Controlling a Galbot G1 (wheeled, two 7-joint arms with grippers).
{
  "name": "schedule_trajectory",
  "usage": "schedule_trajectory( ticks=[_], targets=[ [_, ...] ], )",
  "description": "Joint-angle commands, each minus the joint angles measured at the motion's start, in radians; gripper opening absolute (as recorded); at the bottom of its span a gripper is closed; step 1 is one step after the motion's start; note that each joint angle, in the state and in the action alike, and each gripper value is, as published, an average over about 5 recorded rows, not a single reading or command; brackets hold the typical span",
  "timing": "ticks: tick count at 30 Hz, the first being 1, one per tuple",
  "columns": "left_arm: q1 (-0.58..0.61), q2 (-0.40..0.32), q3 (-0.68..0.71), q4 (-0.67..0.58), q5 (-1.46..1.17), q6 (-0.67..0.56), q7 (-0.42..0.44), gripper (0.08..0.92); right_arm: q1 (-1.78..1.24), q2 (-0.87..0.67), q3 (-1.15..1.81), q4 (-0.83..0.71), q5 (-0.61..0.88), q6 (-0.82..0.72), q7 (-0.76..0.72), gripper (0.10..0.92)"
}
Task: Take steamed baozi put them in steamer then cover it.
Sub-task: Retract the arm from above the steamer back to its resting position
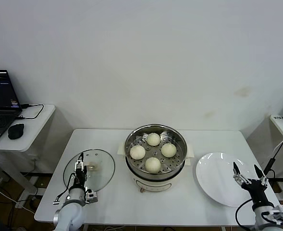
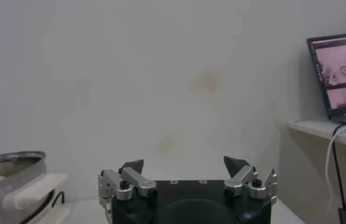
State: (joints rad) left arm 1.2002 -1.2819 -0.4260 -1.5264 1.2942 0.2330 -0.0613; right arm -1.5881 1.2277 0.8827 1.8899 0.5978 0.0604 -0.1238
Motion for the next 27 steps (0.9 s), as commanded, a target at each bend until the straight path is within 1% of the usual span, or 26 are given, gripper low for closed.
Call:
schedule_trajectory(
  ticks=[1, 18, 20, 23, 27],
  targets=[
    [-0.027, -0.011, 0.008, 0.039, -0.004, 0.013, -0.013, 0.823, 0.0, 0.001, -0.001, -0.004, -0.004, 0.002, -0.001, 0.822],
    [-0.056, -0.026, 0.01, 0.084, -0.022, 0.024, -0.061, 0.823, 0.004, 0.002, -0.003, -0.019, -0.005, 0.005, -0.004, 0.823],
    [-0.055, -0.03, 0.012, 0.087, -0.022, 0.022, -0.066, 0.811, 0.004, 0.002, -0.004, -0.02, -0.005, 0.005, -0.004, 0.822],
    [-0.053, -0.032, 0.014, 0.091, -0.023, 0.016, -0.071, 0.75, 0.002, 0.002, -0.004, -0.019, -0.006, 0.006, -0.005, 0.823],
    [-0.051, -0.032, 0.014, 0.098, -0.023, 0.007, -0.076, 0.638, -0.001, 0.002, -0.003, -0.018, -0.006, 0.007, -0.006, 0.823]
  ],
)
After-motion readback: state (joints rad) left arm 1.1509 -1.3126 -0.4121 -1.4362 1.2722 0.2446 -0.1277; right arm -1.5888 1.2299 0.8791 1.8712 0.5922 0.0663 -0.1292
